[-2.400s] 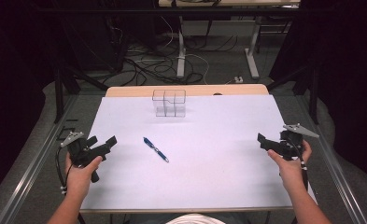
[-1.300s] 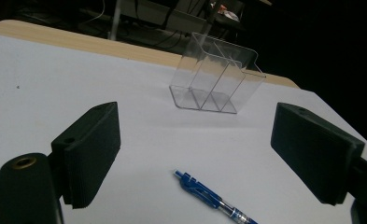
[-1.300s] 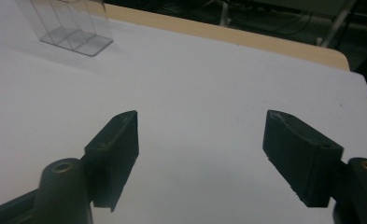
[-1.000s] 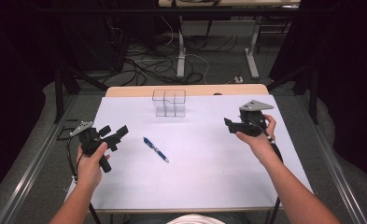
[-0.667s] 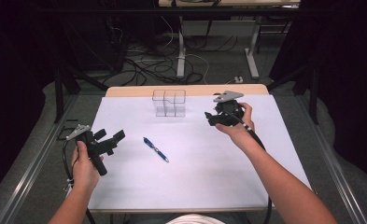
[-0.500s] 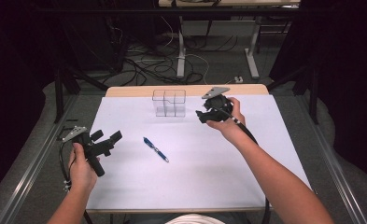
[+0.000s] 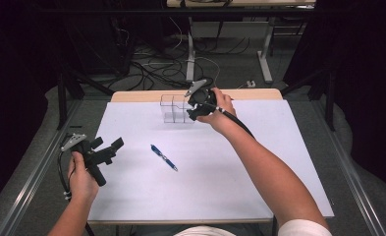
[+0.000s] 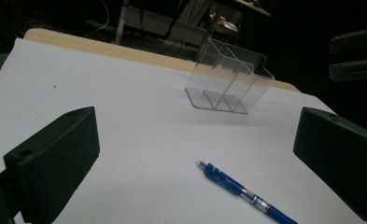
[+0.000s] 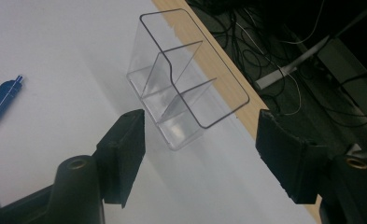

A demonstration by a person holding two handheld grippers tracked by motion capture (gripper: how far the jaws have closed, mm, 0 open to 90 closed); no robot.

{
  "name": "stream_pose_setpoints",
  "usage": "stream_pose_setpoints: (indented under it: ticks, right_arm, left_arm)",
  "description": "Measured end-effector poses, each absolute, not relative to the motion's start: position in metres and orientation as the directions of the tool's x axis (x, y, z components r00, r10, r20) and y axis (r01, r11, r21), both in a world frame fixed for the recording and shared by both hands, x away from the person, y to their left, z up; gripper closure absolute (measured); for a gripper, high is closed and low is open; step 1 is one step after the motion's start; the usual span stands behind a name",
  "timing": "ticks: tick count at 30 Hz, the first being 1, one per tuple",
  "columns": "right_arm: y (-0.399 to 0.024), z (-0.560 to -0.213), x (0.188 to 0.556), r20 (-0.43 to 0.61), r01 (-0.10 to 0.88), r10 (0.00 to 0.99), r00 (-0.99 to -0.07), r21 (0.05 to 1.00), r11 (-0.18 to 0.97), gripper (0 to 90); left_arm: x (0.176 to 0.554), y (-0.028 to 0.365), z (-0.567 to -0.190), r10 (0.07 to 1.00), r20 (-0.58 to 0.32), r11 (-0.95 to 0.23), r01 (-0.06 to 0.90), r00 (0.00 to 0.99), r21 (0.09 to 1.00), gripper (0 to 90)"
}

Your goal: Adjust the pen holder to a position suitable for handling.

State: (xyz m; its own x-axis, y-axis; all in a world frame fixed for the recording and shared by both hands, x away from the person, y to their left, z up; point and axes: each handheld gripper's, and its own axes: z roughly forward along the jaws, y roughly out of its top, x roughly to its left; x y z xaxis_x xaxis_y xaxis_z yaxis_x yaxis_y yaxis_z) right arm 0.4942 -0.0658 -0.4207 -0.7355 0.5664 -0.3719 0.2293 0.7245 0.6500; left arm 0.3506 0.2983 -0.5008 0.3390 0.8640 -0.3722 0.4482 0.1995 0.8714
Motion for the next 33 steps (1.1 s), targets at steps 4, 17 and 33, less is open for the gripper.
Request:
stream_pose_setpoints:
  ticks: [4,17,33]
  right_arm:
    - [-0.052,-0.420,0.507,-0.405,0.197,0.512,-0.758,0.605,0.771,34.0]
    - [-0.018,-0.438,0.533,-0.527,0.056,0.294,-0.797,0.420,0.906,47.4]
    - [-0.001,-0.466,0.548,-0.521,-0.021,0.204,-0.829,0.393,0.920,57.3]
  left_arm:
    - [0.350,0.300,-0.502,0.862,-0.377,0.202,0.453,0.338,0.868,0.2]
    - [0.350,0.299,-0.504,0.852,-0.389,0.201,0.468,0.351,0.861,0.2]
    - [0.350,0.301,-0.505,0.854,-0.385,0.199,0.465,0.351,0.863,0.2]
